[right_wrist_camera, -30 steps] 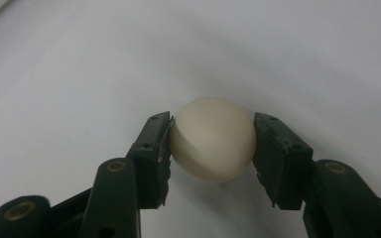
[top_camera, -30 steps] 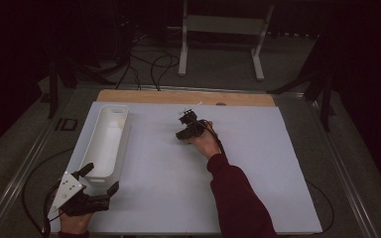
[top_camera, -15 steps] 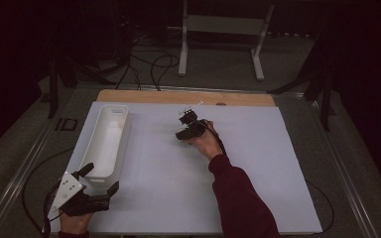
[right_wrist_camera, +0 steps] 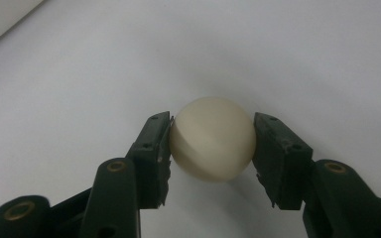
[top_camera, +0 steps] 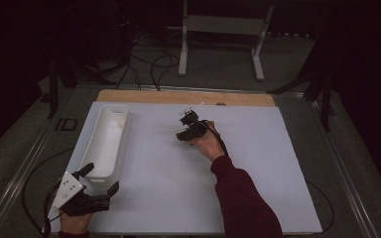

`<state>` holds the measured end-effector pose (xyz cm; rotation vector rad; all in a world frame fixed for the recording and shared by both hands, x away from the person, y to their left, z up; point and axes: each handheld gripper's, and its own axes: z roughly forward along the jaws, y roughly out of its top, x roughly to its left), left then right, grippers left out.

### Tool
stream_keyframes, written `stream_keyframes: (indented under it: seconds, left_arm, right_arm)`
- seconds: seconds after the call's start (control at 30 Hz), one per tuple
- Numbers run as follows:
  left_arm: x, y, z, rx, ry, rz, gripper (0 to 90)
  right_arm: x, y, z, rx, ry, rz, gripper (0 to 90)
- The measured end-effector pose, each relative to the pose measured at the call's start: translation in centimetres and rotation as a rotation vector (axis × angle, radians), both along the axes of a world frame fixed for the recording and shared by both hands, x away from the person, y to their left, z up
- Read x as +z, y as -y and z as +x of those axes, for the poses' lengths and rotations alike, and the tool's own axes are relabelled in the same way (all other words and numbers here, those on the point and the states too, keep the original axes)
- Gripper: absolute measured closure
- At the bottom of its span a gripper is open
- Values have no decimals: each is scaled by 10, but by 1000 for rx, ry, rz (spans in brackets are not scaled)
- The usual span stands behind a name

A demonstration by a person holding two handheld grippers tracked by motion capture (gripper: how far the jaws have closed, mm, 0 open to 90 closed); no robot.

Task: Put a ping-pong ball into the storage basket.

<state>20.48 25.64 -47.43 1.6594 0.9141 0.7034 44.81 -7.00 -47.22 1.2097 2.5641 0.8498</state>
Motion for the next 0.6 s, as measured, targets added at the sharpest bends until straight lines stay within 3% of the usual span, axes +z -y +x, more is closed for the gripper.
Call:
stream_keyframes:
  seconds: [0.6]
  left_arm:
    - [0, 0, 0, 0, 0, -1, 0]
  right_arm:
    - [8, 1, -8, 16, 8, -13, 503]
